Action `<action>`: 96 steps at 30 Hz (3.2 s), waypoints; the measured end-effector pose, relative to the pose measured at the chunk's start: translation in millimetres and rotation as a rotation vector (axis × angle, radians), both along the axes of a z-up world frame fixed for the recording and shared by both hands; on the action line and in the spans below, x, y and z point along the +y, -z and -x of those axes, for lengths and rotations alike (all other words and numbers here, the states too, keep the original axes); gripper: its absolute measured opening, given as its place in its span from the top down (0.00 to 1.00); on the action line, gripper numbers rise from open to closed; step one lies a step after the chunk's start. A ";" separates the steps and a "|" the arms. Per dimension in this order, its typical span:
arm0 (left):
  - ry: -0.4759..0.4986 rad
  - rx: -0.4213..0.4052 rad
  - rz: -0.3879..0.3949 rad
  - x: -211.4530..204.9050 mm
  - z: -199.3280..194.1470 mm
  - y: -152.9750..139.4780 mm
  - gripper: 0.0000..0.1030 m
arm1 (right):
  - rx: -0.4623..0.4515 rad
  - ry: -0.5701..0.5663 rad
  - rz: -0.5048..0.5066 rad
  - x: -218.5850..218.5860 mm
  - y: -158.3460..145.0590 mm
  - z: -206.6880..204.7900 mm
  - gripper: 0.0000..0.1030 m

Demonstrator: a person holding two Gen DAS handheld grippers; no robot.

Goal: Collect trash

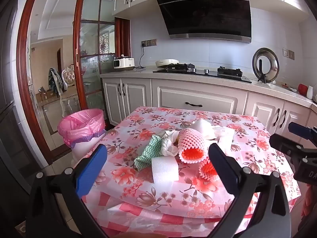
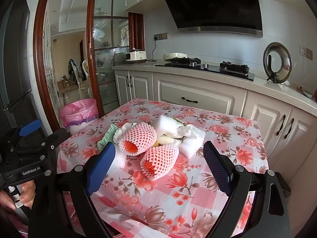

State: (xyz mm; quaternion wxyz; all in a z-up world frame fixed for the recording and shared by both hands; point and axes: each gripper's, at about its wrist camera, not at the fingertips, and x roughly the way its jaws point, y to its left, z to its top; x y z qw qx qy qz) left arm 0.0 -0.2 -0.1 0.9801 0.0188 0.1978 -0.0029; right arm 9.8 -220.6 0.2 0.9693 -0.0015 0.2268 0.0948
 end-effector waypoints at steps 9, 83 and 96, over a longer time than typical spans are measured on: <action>0.000 -0.002 0.000 0.0 0.2 -0.1 0.04 | -0.004 -0.002 0.006 -0.7 -0.8 1.5 0.17; -0.001 0.000 0.005 -0.3 -0.2 0.1 0.04 | -0.003 -0.002 -0.034 4.9 8.4 2.1 0.17; -0.004 0.006 0.009 7.2 -6.4 1.3 0.04 | 0.004 -0.004 -0.037 2.0 7.2 0.5 0.17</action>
